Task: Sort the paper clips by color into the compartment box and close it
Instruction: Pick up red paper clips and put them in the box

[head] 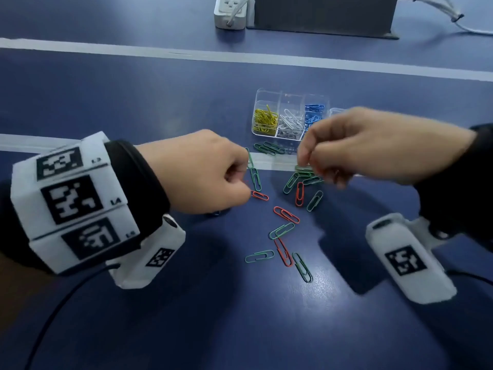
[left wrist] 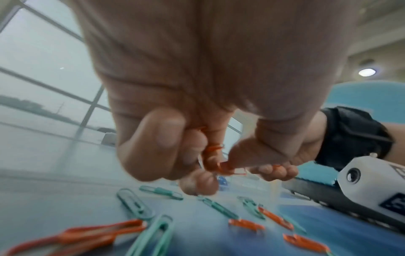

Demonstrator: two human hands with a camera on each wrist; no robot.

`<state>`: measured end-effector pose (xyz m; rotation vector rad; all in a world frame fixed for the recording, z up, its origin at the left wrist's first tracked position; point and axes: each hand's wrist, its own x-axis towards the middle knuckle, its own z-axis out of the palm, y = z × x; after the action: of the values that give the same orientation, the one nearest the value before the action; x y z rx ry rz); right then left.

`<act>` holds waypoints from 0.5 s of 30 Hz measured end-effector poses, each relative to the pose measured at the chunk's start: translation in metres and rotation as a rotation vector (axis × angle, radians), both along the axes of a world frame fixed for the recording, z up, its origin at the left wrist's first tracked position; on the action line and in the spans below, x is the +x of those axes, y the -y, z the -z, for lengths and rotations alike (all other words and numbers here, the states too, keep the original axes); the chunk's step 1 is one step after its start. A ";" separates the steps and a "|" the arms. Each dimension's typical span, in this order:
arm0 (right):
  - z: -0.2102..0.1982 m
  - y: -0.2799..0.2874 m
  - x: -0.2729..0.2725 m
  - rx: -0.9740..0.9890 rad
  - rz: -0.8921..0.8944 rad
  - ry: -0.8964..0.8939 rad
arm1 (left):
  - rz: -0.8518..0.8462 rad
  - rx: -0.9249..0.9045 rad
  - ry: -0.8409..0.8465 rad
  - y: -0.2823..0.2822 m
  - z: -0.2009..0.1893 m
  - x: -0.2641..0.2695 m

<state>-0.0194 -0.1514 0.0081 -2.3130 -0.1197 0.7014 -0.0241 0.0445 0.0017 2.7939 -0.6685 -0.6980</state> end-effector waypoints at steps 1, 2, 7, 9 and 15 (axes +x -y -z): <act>-0.001 0.001 0.008 0.082 0.071 -0.004 | -0.025 -0.031 0.008 0.002 -0.002 0.003; -0.002 0.002 0.016 0.146 0.135 0.000 | -0.043 -0.060 0.027 0.005 -0.003 0.007; -0.014 0.000 0.056 0.215 0.302 0.091 | -0.104 -0.191 0.147 0.025 -0.014 0.042; -0.016 -0.004 0.068 0.176 0.335 0.113 | -0.102 -0.203 0.212 0.036 -0.020 0.060; -0.018 -0.016 0.088 0.001 0.325 0.076 | -0.148 -0.195 0.228 0.063 -0.024 0.097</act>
<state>0.0690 -0.1356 0.0258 -2.2850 0.2176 0.4476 0.0734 -0.0184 0.0253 2.7271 -0.5272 -0.2730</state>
